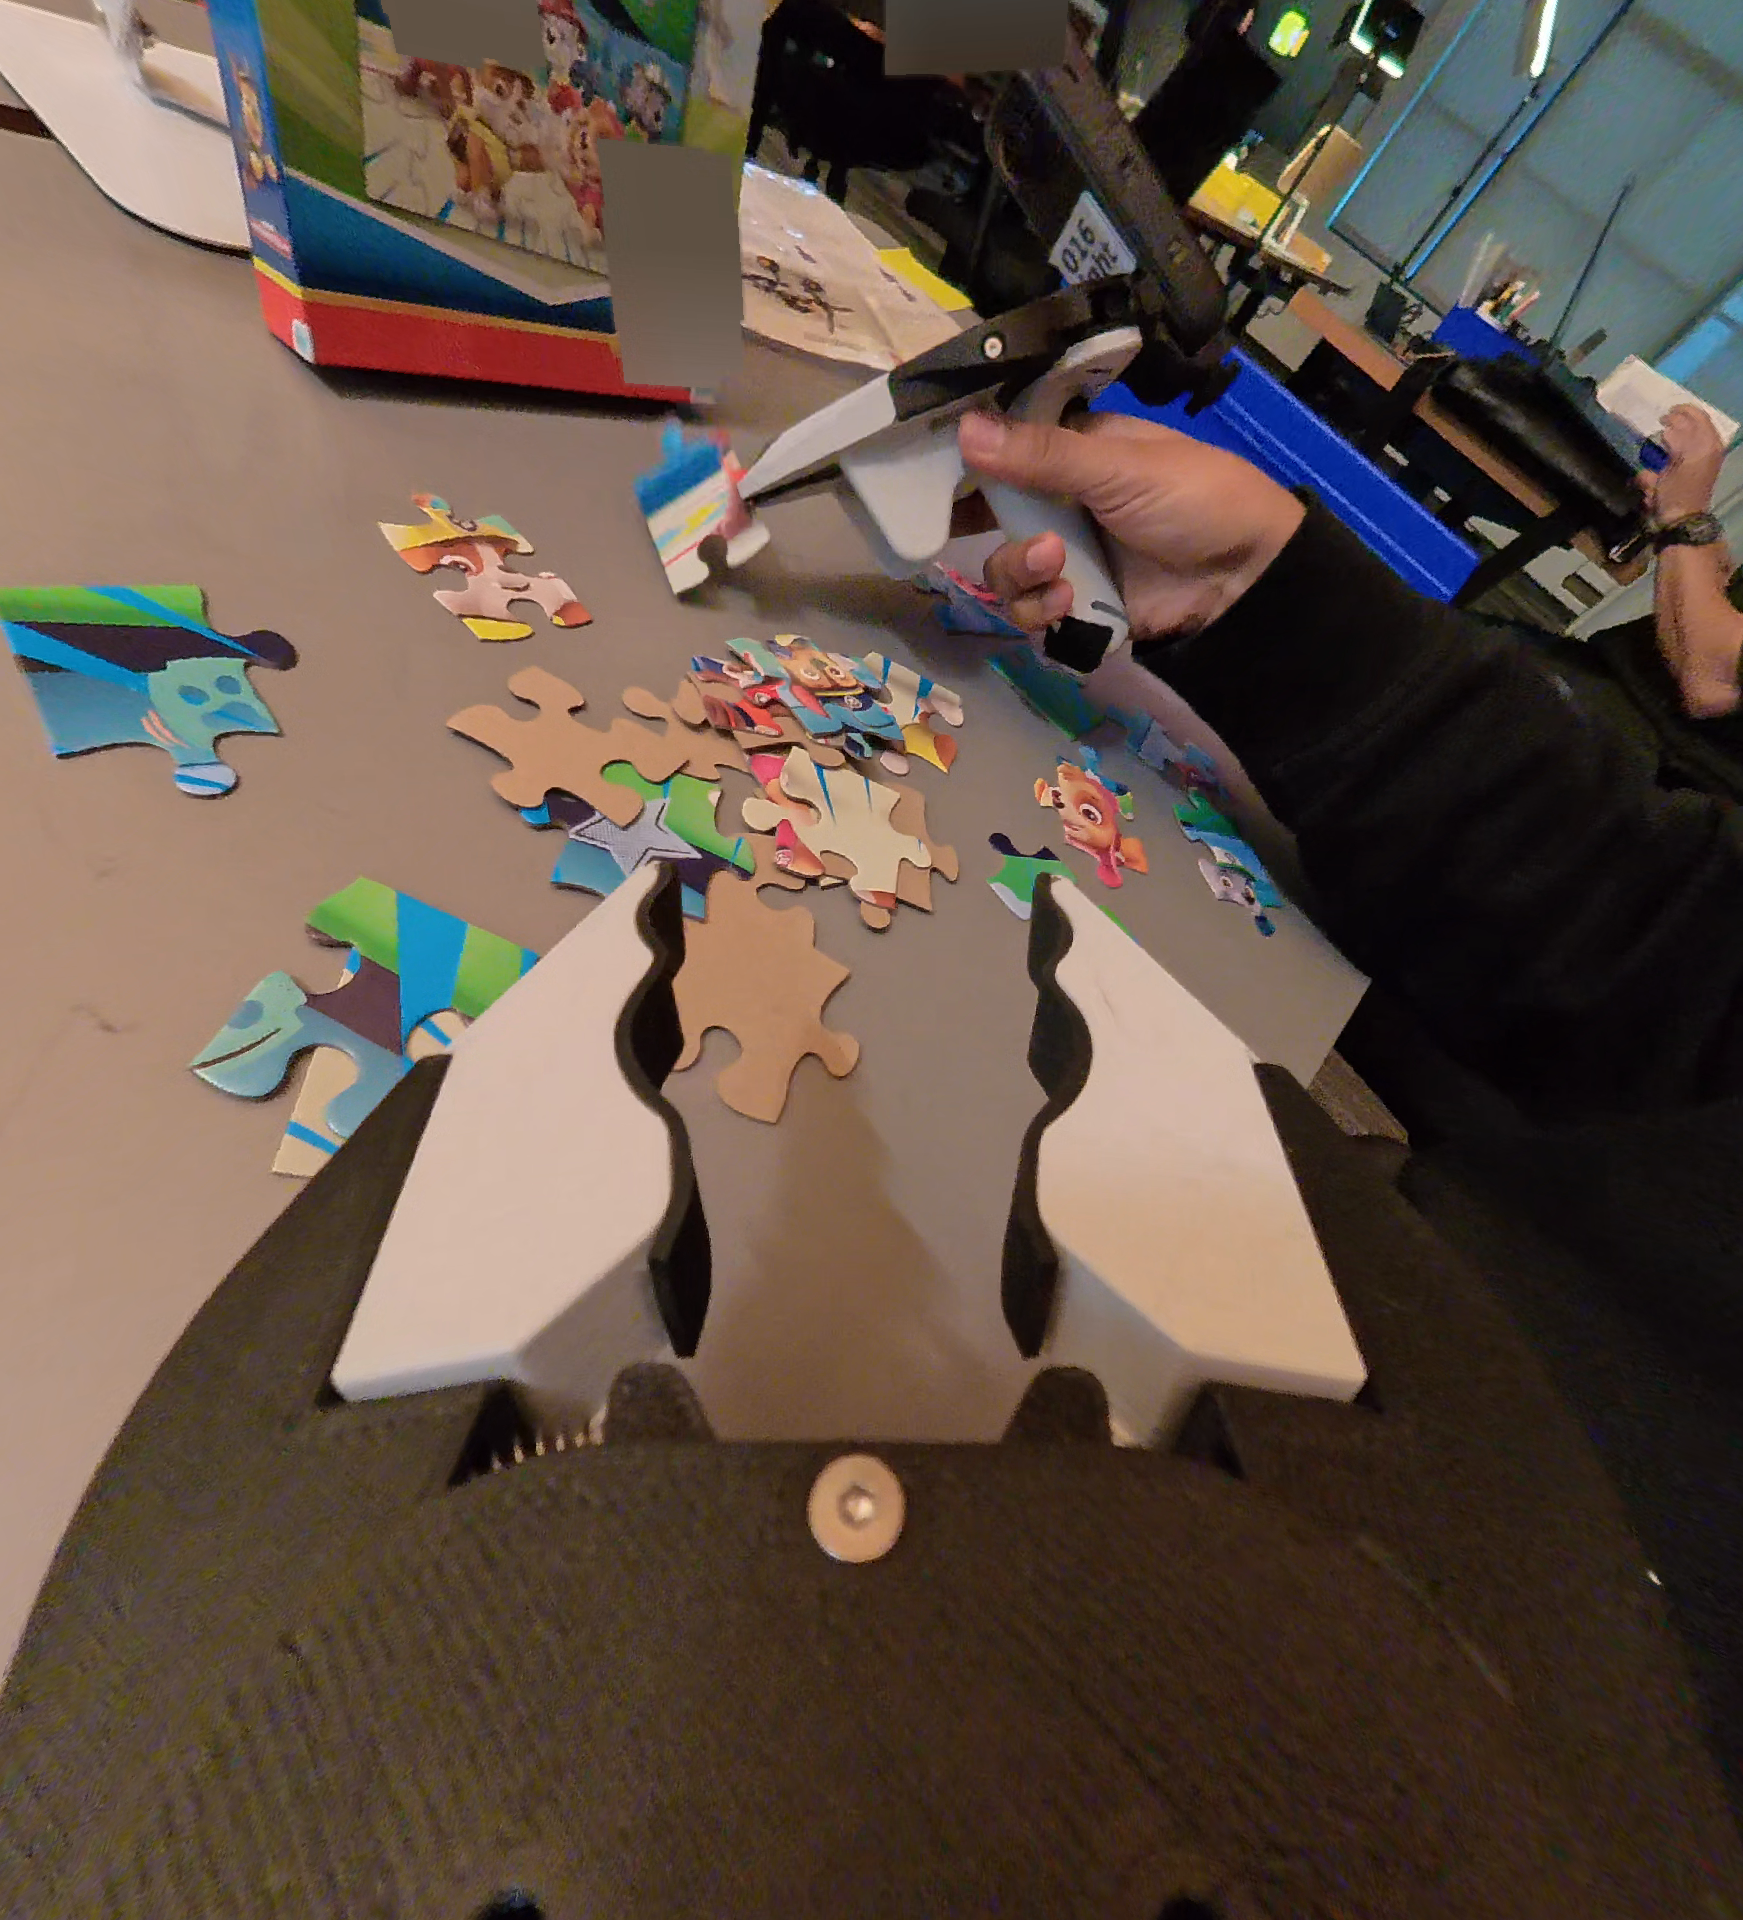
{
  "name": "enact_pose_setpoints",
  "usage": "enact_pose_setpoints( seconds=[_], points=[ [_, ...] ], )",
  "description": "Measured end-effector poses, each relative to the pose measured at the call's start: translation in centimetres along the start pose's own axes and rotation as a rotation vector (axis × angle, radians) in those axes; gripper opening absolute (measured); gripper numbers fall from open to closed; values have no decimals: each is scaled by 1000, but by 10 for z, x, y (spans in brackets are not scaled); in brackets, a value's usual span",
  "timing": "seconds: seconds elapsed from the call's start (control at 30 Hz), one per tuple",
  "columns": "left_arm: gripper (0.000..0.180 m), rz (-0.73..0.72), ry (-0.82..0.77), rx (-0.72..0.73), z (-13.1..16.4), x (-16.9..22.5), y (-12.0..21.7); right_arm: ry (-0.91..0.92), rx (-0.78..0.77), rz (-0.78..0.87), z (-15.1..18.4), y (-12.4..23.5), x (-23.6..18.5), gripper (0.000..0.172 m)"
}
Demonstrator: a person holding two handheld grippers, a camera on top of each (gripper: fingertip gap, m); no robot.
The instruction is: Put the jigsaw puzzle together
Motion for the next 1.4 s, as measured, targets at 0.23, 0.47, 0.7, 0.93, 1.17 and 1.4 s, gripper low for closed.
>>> enact_pose_setpoints(
  seconds=[0.23,0.47,0.7,0.93,1.17,1.4],
  points=[
    [66,-54,-33,-54,8,-11,1,68,114,113,-20,27,21,43],
    [77,-110,-146,-257,37,-16,-20,389,175,137,9,52,-26,48],
    [79,-238,-256,-447,55,-34,-38,657,197,179,39,59,-69,47],
    [57,-248,-207,-517,67,-36,-42,803,254,198,49,74,-100,47],
    [57,-194,-167,-491,66,-24,-37,841,259,163,64,81,-118,47],
    [57,83,69,-280,42,7,-28,1221,188,-102,132,72,-157,53]
  ],
)
Point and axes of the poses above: each gripper's, where its closed fingertips meet, y back along the fingers, z out of its underside, x = y × z across the jaws, the point moved 1 cm from there along y, back along the fingers, and after that the axes turned 9 degrees about z, right-handed, at the moved point
